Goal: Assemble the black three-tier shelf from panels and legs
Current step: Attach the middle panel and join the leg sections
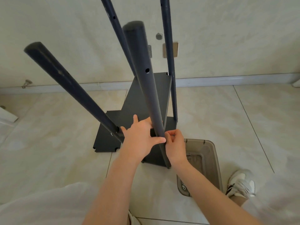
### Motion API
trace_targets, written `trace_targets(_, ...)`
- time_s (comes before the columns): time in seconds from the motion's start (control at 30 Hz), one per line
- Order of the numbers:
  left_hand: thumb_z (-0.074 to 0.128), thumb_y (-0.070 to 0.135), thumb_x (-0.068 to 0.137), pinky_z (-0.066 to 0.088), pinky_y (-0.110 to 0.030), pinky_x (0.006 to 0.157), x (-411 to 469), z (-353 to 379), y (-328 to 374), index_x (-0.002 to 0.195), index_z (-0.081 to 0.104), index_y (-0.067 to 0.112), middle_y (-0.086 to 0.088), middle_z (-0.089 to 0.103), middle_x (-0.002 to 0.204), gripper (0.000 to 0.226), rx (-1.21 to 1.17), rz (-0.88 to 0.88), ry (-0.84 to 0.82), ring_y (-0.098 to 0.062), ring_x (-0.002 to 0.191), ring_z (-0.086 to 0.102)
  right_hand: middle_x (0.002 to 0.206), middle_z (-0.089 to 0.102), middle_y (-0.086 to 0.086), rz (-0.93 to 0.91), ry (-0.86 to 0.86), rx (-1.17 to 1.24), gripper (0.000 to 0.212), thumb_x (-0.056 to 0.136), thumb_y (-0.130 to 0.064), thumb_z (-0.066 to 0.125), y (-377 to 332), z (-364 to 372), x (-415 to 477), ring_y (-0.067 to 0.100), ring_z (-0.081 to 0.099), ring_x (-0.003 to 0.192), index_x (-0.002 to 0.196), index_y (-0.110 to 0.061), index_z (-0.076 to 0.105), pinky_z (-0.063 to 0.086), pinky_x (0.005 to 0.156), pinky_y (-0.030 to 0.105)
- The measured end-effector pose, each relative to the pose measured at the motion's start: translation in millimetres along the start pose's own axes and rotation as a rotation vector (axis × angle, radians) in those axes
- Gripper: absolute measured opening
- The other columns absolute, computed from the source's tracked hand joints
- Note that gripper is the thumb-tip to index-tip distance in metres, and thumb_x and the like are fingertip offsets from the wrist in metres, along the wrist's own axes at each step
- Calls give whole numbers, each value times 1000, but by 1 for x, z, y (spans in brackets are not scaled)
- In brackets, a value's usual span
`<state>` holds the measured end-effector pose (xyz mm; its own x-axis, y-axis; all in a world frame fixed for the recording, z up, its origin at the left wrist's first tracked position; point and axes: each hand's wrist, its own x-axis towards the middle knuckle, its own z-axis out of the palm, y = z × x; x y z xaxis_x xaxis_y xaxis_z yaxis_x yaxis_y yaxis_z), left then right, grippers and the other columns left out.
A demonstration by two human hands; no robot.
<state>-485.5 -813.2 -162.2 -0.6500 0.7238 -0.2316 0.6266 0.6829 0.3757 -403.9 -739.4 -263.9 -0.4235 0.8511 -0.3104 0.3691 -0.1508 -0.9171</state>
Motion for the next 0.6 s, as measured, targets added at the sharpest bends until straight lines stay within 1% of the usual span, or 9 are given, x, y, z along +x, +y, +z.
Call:
trace_targets(0.1,73,53,85,6,-71,117,-9,10,10,145,47,38,3,57,146,67,16,16,-3,-30,155,13,88,56,-7,3,20,19,7,104,-19,46,5,-11,-9,7,57,79,98,-22,47,44,62,15)
trace_targets(0.23,75,52,84,4,-73,115,-17,16,21,140,54,37,3,64,136,61,-49,19,20,-33,155,11,86,55,-8,-19,50,-3,13,104,-20,45,7,-26,-16,8,58,78,94,-27,43,45,63,15)
trace_targets(0.4,74,49,85,4,-71,116,-23,12,24,142,53,34,3,54,149,63,-109,0,35,-34,155,12,85,53,-11,-62,33,-94,3,104,-19,47,1,-35,-17,7,56,76,102,-22,45,41,58,10)
trace_targets(0.53,75,47,85,9,-69,119,-27,8,21,143,55,30,2,54,149,64,-151,-5,48,-33,153,21,85,50,-13,-75,13,-141,4,103,-19,48,-4,-35,-19,6,55,75,103,-22,45,38,56,8)
trace_targets(0.6,75,46,85,10,-68,120,-28,6,20,143,55,29,3,53,150,63,-162,1,43,-32,153,22,84,49,-14,-78,22,-157,5,103,-20,47,-4,-34,-21,6,55,74,103,-23,43,37,55,8)
